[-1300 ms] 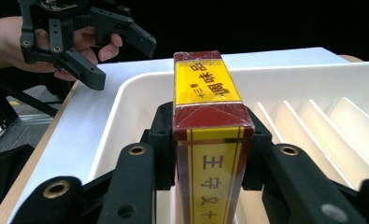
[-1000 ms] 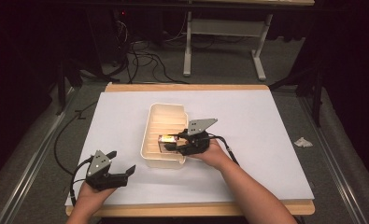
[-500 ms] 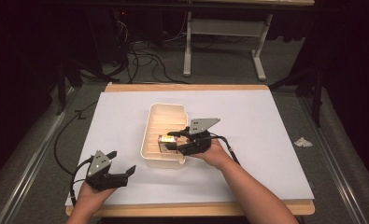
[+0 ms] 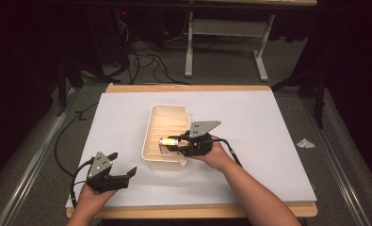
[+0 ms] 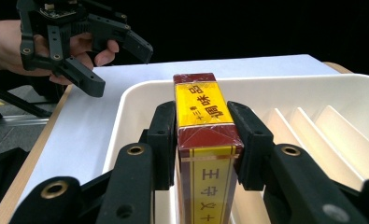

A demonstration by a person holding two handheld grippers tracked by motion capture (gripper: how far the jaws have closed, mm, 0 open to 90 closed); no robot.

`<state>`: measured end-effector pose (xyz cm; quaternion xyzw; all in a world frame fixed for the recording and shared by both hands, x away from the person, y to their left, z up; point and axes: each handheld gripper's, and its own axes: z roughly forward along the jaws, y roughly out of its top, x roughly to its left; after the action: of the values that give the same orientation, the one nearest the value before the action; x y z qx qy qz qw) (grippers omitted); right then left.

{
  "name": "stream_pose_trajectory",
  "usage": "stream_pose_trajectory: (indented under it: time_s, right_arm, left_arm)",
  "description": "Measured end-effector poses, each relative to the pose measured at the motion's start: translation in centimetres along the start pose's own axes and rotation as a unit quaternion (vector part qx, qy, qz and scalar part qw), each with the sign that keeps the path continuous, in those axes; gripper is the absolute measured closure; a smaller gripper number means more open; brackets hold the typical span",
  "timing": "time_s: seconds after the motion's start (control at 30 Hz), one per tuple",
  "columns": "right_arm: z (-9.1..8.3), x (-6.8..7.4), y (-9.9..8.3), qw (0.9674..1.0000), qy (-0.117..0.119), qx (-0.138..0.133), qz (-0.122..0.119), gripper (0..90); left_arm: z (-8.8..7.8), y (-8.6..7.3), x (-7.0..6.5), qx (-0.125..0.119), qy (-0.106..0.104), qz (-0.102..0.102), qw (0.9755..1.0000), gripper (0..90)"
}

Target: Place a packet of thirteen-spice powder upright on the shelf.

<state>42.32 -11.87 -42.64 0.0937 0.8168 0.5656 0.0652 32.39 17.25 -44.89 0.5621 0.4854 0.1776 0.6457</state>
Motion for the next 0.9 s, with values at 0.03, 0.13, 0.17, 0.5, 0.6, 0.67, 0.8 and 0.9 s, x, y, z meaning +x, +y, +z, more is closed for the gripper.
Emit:
stream_pose_trajectory:
  time_s: [0.03,0.13,0.17,0.5,0.6,0.67,0.8,0.9]
  right_arm:
    - [0.0,0.0,0.0,1.0000,-0.001,0.000,0.001,64.1]
    - [0.1,0.1,0.1,1.0000,-0.004,0.009,0.000,53.2]
    - [0.2,0.2,0.1,1.0000,-0.004,0.006,-0.002,50.6]
    - [0.3,0.3,0.5,0.9998,-0.017,0.004,0.007,36.8]
    - [0.1,0.4,0.7,0.9998,-0.019,0.002,0.011,36.2]
    - [-0.1,0.5,0.8,0.9997,-0.019,-0.001,0.013,35.8]
    - [-0.4,0.6,1.1,0.9996,-0.023,-0.007,0.011,33.0]
    - [-0.7,0.7,1.3,0.9995,-0.030,-0.006,0.009,27.8]
  left_arm:
    - [0.0,0.0,0.0,0.000,0.000,0.000,1.0000,12.2]
    - [-0.1,0.0,0.1,-0.001,0.001,0.000,1.0000,12.2]
    - [-0.1,0.0,0.1,-0.001,0.001,0.001,1.0000,12.2]
    - [-0.3,0.0,0.1,-0.003,0.003,-0.001,1.0000,12.2]
    - [-0.3,0.0,0.1,-0.003,0.004,0.000,1.0000,12.2]
    - [-0.4,0.0,0.2,-0.003,0.005,0.000,1.0000,12.2]
    - [-0.5,0.1,0.2,-0.004,0.006,0.000,1.0000,12.2]
    - [-0.6,0.1,0.2,-0.007,0.006,-0.003,1.0000,12.2]
